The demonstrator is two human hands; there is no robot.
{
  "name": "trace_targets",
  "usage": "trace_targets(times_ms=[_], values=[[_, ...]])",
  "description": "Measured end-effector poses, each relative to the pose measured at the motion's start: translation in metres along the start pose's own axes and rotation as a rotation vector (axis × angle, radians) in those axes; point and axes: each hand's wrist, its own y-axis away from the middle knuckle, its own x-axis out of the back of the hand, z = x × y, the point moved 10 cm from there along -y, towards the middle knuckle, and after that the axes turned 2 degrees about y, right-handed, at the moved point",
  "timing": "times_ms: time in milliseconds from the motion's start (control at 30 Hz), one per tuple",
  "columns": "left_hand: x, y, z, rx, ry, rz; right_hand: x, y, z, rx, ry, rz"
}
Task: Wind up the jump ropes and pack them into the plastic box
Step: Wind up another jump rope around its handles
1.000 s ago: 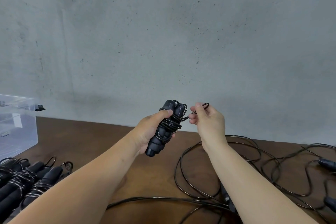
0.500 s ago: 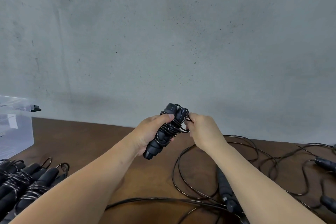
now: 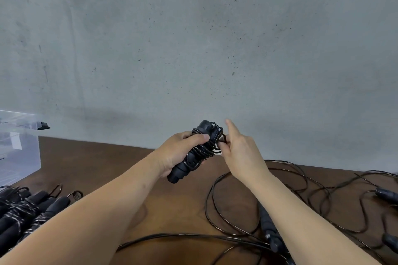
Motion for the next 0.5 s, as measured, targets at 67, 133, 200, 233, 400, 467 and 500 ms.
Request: trace_targets(times_ms=[67, 133, 200, 233, 400, 467, 500], values=[[0.000, -0.001, 0.000, -0.008, -0.004, -0.002, 0.001, -0.003, -0.002, -0.006, 0.051, -0.009], [0.002, -0.001, -0.001, -0.012, -0.026, 0.005, -0.001, -0.005, -0.003, -0.021, 0.081, -0.061], [0.002, -0.001, -0.002, -0.015, -0.041, 0.012, -0.002, -0.005, -0.006, -0.023, 0.076, -0.111], [0.003, -0.001, -0.001, -0.022, -0.051, 0.022, -0.002, -0.003, -0.007, -0.028, 0.056, -0.130], [0.010, -0.004, 0.018, -0.110, -0.231, 0.111, -0.003, 0.004, -0.012, -0.074, -0.098, -0.114], [0.009, -0.005, 0.020, -0.130, -0.293, 0.122, -0.001, 0.005, -0.008, -0.090, -0.139, -0.062], [0.009, -0.005, 0.021, -0.137, -0.299, 0.126, 0.001, 0.006, -0.007, -0.090, -0.154, -0.025]])
